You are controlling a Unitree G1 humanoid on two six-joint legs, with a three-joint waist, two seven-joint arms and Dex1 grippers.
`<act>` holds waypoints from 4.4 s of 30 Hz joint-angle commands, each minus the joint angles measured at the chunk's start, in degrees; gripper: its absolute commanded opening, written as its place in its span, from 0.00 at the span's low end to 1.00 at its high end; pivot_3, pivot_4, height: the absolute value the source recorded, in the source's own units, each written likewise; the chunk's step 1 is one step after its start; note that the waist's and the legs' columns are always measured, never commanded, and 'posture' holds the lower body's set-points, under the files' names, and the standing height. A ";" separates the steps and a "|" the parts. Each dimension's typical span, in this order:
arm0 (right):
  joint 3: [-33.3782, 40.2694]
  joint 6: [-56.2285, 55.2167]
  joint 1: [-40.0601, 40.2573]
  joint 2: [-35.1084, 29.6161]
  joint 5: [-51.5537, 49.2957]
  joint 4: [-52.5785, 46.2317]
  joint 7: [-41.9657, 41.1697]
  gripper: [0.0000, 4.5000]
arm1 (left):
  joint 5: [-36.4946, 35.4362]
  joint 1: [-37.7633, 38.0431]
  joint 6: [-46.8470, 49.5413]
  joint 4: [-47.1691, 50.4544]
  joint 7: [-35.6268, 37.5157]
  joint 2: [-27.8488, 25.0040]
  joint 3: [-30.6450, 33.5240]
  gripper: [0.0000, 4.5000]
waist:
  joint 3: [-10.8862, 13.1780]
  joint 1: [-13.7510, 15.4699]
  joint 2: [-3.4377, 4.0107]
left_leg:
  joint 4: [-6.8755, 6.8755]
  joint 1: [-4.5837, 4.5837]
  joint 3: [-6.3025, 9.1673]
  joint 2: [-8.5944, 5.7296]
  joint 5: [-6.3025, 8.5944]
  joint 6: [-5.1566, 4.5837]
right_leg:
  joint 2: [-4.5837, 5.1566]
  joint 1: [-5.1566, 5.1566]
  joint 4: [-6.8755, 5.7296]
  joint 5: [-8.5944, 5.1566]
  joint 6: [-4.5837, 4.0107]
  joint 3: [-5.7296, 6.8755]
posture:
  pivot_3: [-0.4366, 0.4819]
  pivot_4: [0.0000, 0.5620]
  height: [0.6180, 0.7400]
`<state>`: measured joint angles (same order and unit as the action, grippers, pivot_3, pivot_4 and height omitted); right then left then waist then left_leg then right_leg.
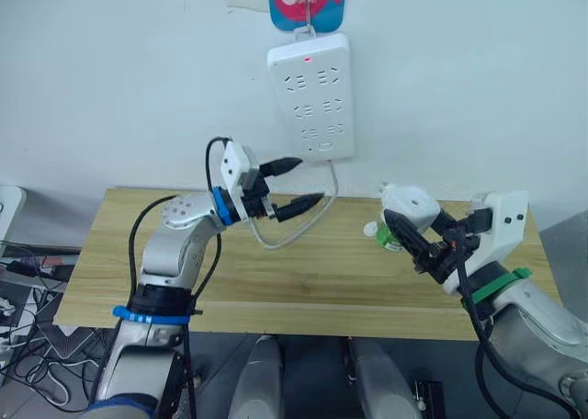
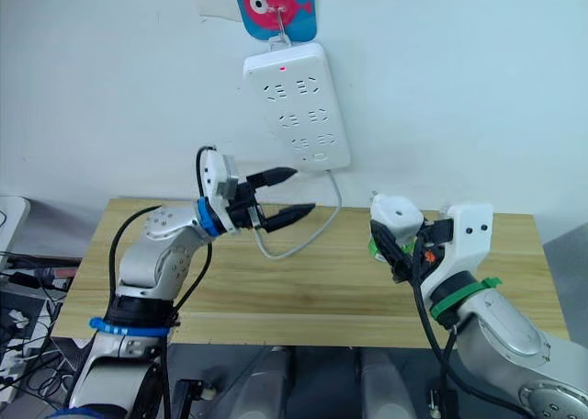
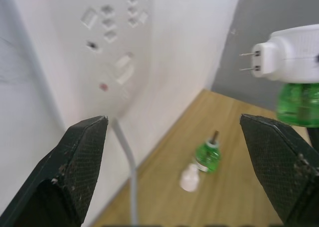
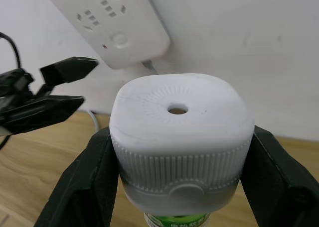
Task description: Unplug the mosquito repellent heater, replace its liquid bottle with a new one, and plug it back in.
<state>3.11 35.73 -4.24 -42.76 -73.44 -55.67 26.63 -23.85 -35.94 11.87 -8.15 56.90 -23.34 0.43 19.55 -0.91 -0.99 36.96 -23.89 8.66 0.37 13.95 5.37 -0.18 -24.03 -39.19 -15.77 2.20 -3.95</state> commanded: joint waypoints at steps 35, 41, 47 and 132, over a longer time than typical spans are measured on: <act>-3.63 2.36 -7.60 4.92 9.20 -0.22 -1.79 0.65 | 1.67 -15.96 -9.49 -18.88 8.35 4.37 1.92 0.62 | -0.08 2.01 -0.14 | 0.01 -0.23 0.46 -0.58 -0.30 -0.05 | 0.46 -0.14 -0.33 -0.04 0.06 0.33 | 0.65 0.50 1.00; -3.89 3.90 -9.91 6.50 11.98 0.88 -2.36 0.65 | 1.70 -16.94 -8.25 -19.24 7.56 5.02 2.13 0.29 | -0.09 2.09 -0.16 | 0.02 -0.23 0.48 -0.60 -0.33 -0.01 | 0.47 -0.14 -0.35 -0.04 0.06 0.36 | 0.65 0.50 1.00; -6.60 7.49 -14.75 8.90 15.68 1.76 -1.73 0.65 | 1.43 -15.73 -5.88 -16.72 6.39 5.40 1.87 0.29 | -0.09 2.09 -0.16 | 0.03 -0.23 0.51 -0.62 -0.37 -0.01 | 0.48 -0.14 -0.42 -0.04 0.06 0.37 | 0.65 0.52 1.00; -5.17 25.18 -25.03 26.36 40.21 5.50 -15.62 0.65 | 2.20 -13.57 -6.63 -13.01 5.59 5.12 1.11 0.29 | -0.30 1.94 -0.19 | 0.01 -0.21 0.51 -0.70 -0.57 0.05 | 0.58 -0.30 -0.78 -0.03 0.05 0.39 | 0.69 0.46 1.00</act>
<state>-1.83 61.36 -27.58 -16.96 -34.40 -49.68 11.24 -21.46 -49.03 5.93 -23.74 62.48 -18.60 1.96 19.26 1.03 -1.18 36.97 -24.09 9.18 -0.33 13.37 5.42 0.40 -24.34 -39.98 -15.80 2.24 -3.56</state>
